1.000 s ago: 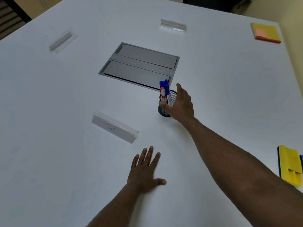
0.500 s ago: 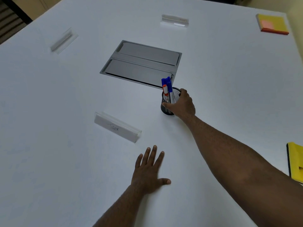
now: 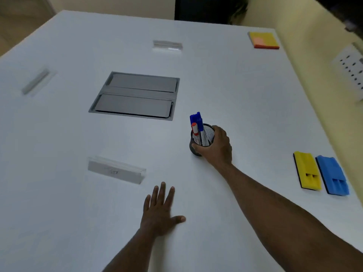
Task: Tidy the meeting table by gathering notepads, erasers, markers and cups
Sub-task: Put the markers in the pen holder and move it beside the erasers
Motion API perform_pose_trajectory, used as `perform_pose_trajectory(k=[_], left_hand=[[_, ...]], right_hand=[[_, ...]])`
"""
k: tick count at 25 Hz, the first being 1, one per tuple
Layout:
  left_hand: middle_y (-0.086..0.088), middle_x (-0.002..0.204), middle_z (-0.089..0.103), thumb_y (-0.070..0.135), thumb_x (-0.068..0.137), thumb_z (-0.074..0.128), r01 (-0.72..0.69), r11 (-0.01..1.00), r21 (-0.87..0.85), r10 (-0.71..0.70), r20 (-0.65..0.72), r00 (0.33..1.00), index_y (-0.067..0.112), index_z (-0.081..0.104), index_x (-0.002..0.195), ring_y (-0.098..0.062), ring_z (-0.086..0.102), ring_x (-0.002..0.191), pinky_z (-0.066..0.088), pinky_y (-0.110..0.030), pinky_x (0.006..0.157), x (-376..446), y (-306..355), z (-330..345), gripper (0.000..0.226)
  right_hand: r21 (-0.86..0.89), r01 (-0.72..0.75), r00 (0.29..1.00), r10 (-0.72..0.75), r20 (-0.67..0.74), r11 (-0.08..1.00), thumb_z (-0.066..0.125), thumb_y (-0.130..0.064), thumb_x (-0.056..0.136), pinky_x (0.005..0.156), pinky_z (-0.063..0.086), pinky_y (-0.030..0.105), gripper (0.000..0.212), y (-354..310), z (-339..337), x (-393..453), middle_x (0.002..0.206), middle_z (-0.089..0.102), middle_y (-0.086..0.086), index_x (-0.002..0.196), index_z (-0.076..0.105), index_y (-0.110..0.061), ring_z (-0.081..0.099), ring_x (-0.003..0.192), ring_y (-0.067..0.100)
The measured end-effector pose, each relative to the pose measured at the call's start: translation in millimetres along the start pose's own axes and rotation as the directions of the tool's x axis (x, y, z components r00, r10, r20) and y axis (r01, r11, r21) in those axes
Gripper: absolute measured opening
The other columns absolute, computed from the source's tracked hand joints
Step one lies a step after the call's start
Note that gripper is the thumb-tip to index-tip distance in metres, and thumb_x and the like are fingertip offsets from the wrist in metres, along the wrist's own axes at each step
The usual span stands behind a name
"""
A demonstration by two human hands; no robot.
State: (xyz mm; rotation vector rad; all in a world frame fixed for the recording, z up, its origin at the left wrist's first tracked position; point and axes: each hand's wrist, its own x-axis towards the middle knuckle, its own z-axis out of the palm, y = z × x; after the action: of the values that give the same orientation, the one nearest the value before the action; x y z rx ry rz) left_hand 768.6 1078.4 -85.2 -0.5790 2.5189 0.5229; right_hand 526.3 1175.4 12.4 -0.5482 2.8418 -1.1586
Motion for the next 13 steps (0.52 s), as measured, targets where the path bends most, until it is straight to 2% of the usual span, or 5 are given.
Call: perform_pose_trajectory(k=[4,9,13], left_hand=[[0.0,0.152,-0.039,0.081,0.079,0.039,0.047,0.997,0.056,-0.048,0.018,0.999,0.027,-0.025,0.147,-0.024,-0.027,0.146,-0.004,-0.048,0.118,-5,12,-12,0.108],[-0.006,0.162,-0.018,0.055,0.096,0.036,0.032,0.988,0.148,-0.028,-0.029,0.999,0.027,-0.006,0.155,-0.031,-0.006,0.15,0.023,-0.049,0.117,-20,50,-8,0.078],[-0.006,0.163,-0.017,0.054,0.096,0.042,-0.034,0.987,0.159,0.031,0.017,0.999,0.025,-0.003,0.154,-0.033,-0.006,0.15,0.028,-0.05,0.115,-42,95,10,0.079]], right_hand=[[-0.068,-0.065,0.994,0.059,-0.087,0.996,0.077,-0.061,0.056,0.109,0.035,0.044,0.09,49,-57,-52,0.152,0.034,0.005,0.131,0.044,-0.022,0.035,0.137,0.022],[-0.156,-0.223,0.953,0.182,-0.24,0.962,0.076,-0.066,0.056,0.107,0.037,0.05,0.092,116,-131,-110,0.155,0.029,0.007,0.131,0.044,-0.024,0.03,0.14,0.024],[-0.187,-0.381,0.891,0.307,-0.333,0.905,0.077,-0.064,0.058,0.108,0.034,0.056,0.094,165,-181,-146,0.155,0.027,0.009,0.134,0.042,-0.022,0.03,0.14,0.029]])
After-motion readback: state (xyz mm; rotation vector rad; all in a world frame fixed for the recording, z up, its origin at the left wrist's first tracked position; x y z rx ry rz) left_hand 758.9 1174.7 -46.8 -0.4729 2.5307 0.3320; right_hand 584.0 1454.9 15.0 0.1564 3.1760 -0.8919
